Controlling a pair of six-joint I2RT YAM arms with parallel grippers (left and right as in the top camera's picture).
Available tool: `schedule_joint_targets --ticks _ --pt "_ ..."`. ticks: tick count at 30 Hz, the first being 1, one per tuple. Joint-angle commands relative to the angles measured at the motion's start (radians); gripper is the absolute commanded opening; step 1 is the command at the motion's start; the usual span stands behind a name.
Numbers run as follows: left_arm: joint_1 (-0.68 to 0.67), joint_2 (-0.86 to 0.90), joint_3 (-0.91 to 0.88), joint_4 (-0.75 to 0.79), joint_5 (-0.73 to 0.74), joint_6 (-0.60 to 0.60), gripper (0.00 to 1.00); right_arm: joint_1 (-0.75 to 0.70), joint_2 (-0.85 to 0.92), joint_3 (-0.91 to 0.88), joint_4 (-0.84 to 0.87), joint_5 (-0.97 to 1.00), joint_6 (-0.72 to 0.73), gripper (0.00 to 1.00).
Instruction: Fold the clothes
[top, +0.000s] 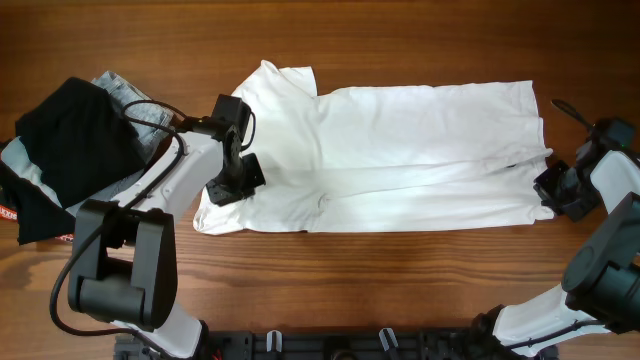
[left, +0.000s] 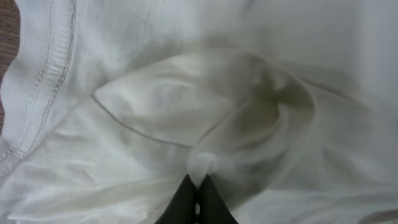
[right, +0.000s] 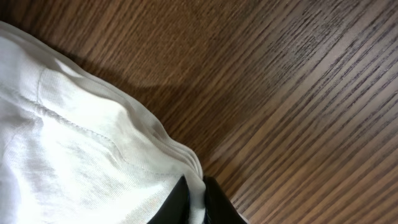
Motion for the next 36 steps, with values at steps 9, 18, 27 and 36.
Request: schedule_joint_targets --ticks 9,18,27,36 --pt "0.122 -0.006 0.106 -0.041 0.03 -0.025 0.33 -0.003 -0.009 0.016 0.01 0.016 -0.008 0.16" --pt "0.116 -0.006 0.008 -0.01 0.012 -0.026 0.32 -0.003 -0.009 0.016 0.0 -0.01 -0.033 0.17" --pt "0.116 -0.006 -0.255 0.11 0.015 -0.026 0.23 -0.003 -0.009 0.016 -0.158 0.216 0.129 0.15" --pt "0.118 -0.127 -0.268 -0.043 0.011 -0.074 0.16 -0.003 -0.011 0.021 -0.167 0.275 0.17 0.16"
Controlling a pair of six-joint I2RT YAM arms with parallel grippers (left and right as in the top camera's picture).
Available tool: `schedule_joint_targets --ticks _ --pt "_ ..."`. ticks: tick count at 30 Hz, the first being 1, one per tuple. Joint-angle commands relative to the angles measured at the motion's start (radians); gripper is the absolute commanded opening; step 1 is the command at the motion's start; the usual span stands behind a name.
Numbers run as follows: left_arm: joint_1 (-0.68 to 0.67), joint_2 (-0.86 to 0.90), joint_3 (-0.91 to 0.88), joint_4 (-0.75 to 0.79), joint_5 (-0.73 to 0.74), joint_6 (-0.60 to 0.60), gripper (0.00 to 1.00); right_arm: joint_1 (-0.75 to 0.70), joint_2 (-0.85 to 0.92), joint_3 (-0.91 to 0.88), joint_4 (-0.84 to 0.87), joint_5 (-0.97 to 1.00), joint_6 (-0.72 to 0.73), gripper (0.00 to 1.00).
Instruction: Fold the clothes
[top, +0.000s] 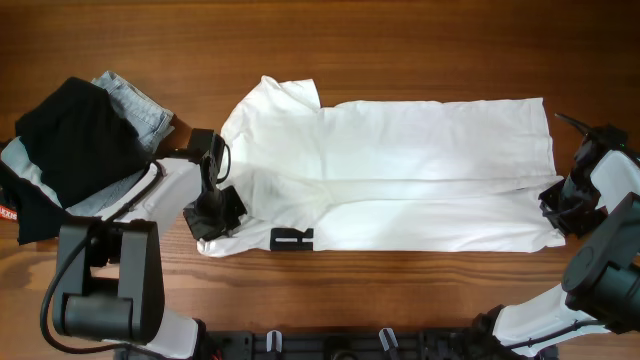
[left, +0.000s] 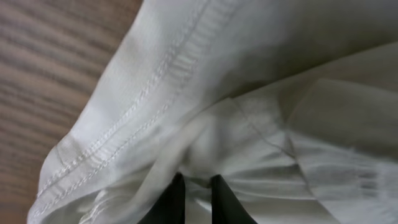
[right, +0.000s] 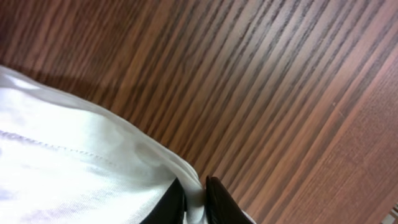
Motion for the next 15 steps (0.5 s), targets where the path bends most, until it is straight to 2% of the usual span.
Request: schedule_joint_targets --ticks 1,3,4,5,6,7,9,12,15 --pt "0.0 -0.077 -0.027 -0.027 -0.043 -0.035 0.17 -0.003 -0.017 0.025 0.011 0.043 0.027 0.16" --pt "0.0 -0.155 0.041 -0.013 -0.052 -0.008 0.22 -0.003 -0.048 0.048 0.014 0.017 0.021 0.2" --pt "0.0 -0.182 0.076 0.005 -0.052 -0.007 0.37 -0.003 -0.072 0.063 0.016 -0.01 0.006 0.23" --pt "0.0 -0.203 0.108 0.035 -0.042 0.024 0.46 -0.003 -0.093 0.079 0.024 -0.057 -0.021 0.34" --pt "0.0 -0.214 0.146 0.072 -0.024 0.074 0.57 -0.003 -0.114 0.1 0.03 -0.106 -0.052 0.52" --pt "0.0 -0.213 0.188 0.105 -0.017 0.12 0.62 -0.003 -0.134 0.121 0.032 -0.142 -0.081 0.78" --pt "0.0 -0.198 0.23 0.169 -0.014 0.186 0.68 -0.003 -0.158 0.137 0.047 -0.223 -0.168 1.0" --pt "0.0 -0.14 0.29 0.246 -0.003 0.272 0.75 -0.003 -0.174 0.137 0.043 -0.34 -0.213 0.99" --pt "0.0 -0.043 0.373 0.279 -0.003 0.281 0.76 -0.003 -0.174 0.136 -0.011 -0.263 -0.175 1.0"
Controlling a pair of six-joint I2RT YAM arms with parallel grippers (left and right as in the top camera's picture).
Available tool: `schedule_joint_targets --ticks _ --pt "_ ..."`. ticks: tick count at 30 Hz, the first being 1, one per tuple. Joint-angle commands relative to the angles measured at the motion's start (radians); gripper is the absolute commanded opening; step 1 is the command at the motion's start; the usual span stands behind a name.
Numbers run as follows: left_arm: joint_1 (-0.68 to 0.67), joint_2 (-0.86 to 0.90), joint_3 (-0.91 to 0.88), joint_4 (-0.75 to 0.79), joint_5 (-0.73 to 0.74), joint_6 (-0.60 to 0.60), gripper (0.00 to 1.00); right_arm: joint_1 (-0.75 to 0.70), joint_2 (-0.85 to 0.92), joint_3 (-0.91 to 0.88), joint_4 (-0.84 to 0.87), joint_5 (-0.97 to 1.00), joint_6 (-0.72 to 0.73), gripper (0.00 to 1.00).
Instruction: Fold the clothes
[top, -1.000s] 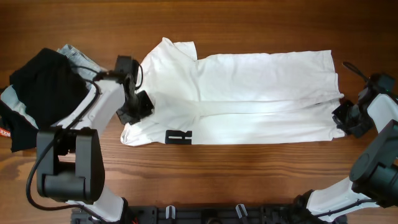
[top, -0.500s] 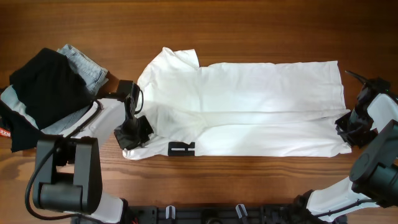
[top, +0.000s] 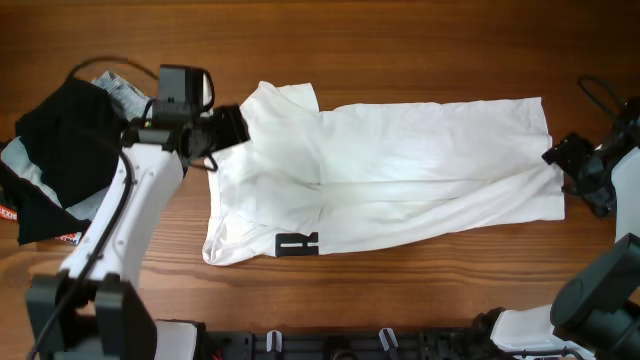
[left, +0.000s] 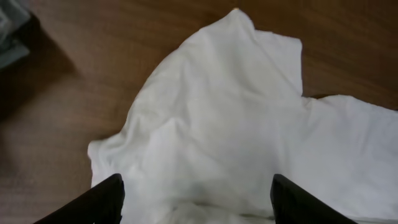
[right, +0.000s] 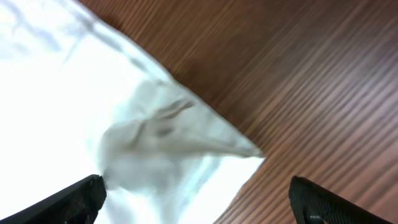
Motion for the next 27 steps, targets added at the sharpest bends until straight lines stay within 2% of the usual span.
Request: schedule_joint_targets --ticks 1,5,9,10,11,12,13,14,15,16,17,18,19,20,23,27 --pt "0.0 0.119 0.095 0.023 0.014 0.072 0.76 -0.003 -0.013 0.014 -0.058 0.055 0.023 1.0" --pt "0.0 0.221 0.159 0.069 0.014 0.071 0.75 -0.003 -0.013 0.014 -0.139 0.226 0.097 1.0" --pt "0.0 0.244 0.159 0.084 0.014 0.055 0.74 -0.003 -0.012 0.009 -0.168 0.224 0.098 0.99" --pt "0.0 0.246 0.159 0.072 0.014 0.04 0.74 -0.003 -0.012 0.004 -0.176 0.227 0.1 0.95" --pt "0.0 0.248 0.159 0.064 0.014 0.04 0.74 -0.004 -0.012 -0.001 -0.185 0.234 0.101 0.81" --pt "0.0 0.249 0.159 0.053 0.014 0.041 0.73 -0.005 -0.012 -0.011 -0.201 0.274 0.123 0.6" --pt "0.0 0.249 0.159 0.041 0.014 0.04 0.73 -0.008 -0.012 -0.017 -0.225 0.328 0.169 0.45" --pt "0.0 0.249 0.159 0.03 0.014 0.041 0.73 -0.011 -0.012 -0.029 -0.259 0.415 0.257 0.44" --pt "0.0 0.249 0.159 0.02 0.014 0.041 0.73 -0.02 -0.012 -0.042 -0.287 0.49 0.371 0.67" --pt "0.0 0.249 0.159 0.015 0.014 0.041 0.73 -0.026 -0.012 -0.046 -0.275 0.479 0.391 0.82" --pt "0.0 0.249 0.159 0.011 0.014 0.041 0.72 -0.029 -0.012 -0.047 -0.193 0.342 0.233 0.87" --pt "0.0 0.249 0.159 0.01 0.014 0.041 0.72 -0.029 -0.012 -0.047 -0.133 0.192 0.086 0.87" --pt "0.0 0.249 0.159 0.01 0.014 0.04 0.72 -0.029 -0.011 -0.048 -0.091 0.031 -0.003 0.89" --pt "0.0 0.249 0.159 0.01 0.014 0.04 0.72 -0.028 -0.01 -0.048 -0.068 -0.046 -0.05 0.89" --pt "0.0 0.249 0.159 0.0 0.014 0.037 0.72 -0.025 -0.01 -0.06 0.0 -0.196 -0.141 0.89" --pt "0.0 0.249 0.158 -0.013 0.014 0.037 0.72 -0.025 -0.008 -0.066 0.004 -0.216 -0.14 0.87"
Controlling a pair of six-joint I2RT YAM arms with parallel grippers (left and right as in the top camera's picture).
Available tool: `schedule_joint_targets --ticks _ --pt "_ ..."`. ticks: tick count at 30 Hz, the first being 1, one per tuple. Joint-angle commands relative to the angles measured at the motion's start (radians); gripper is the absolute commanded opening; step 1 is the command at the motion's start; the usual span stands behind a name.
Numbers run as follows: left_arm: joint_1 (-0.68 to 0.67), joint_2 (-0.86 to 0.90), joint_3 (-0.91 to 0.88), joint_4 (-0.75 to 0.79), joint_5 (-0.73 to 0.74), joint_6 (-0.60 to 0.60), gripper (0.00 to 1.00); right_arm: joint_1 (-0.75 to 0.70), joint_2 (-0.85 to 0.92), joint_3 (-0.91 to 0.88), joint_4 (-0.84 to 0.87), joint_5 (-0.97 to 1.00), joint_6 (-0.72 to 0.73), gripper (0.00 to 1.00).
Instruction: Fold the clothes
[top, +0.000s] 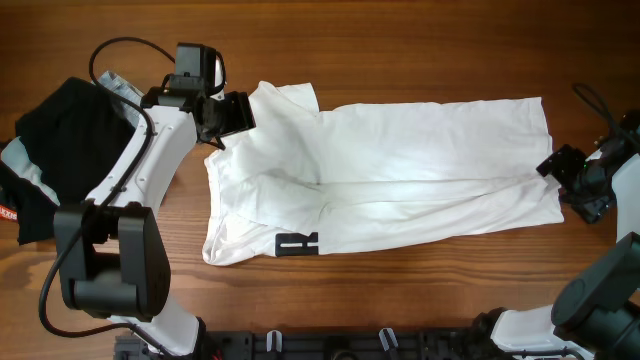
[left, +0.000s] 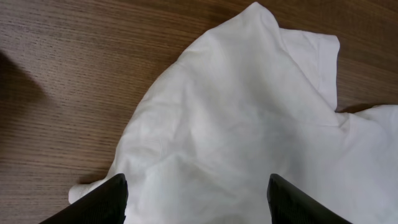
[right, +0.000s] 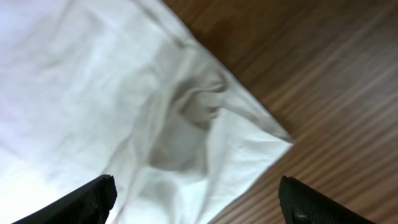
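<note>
A white T-shirt (top: 400, 165) lies lengthwise across the table, its near half folded up over the far half, with a black print (top: 293, 243) showing at the near left. My left gripper (top: 232, 114) hovers open over the far left sleeve (left: 249, 93), holding nothing. At the shirt's right edge my right gripper (top: 562, 180) is open above the rumpled near right corner (right: 205, 118). In both wrist views the fingers stand wide apart with only cloth below them.
A pile of other clothes, a black garment (top: 60, 145) over grey and denim pieces, sits at the left edge of the table. Bare wood (top: 420, 50) lies beyond and in front of the shirt. A black rail (top: 330, 345) runs along the near edge.
My left gripper has shifted a little farther back and right over the sleeve. The right gripper has dropped slightly toward the near right corner. Both stay open; the shirt lies as before.
Both grippers were shut on the shirt's near edge, left by the sleeve and right at the corner. Then, still shut, they had stretched it flatter, with the black print showing. By 0.9 s ago both had let go and stood open above the shirt's ends, as now.
</note>
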Motion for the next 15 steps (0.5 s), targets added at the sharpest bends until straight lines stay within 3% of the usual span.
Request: schedule_joint_targets --ticks 1,6,9,12,15 --pt "0.0 0.011 0.021 -0.005 0.009 -0.006 0.72 0.004 -0.008 -0.019 0.016 -0.086 -0.051 0.85" --pt "0.0 0.011 0.021 -0.008 0.009 -0.006 0.72 0.004 -0.006 -0.048 0.089 -0.066 -0.047 0.68" --pt "0.0 0.011 0.021 -0.008 0.009 -0.006 0.72 0.004 -0.006 -0.071 0.132 -0.067 -0.046 0.38" --pt "0.0 0.011 0.021 -0.008 0.008 -0.006 0.72 0.004 -0.006 -0.109 0.169 -0.067 -0.029 0.32" --pt "0.0 0.011 0.021 -0.01 0.008 -0.006 0.72 0.004 -0.006 -0.124 0.154 -0.043 -0.009 0.04"
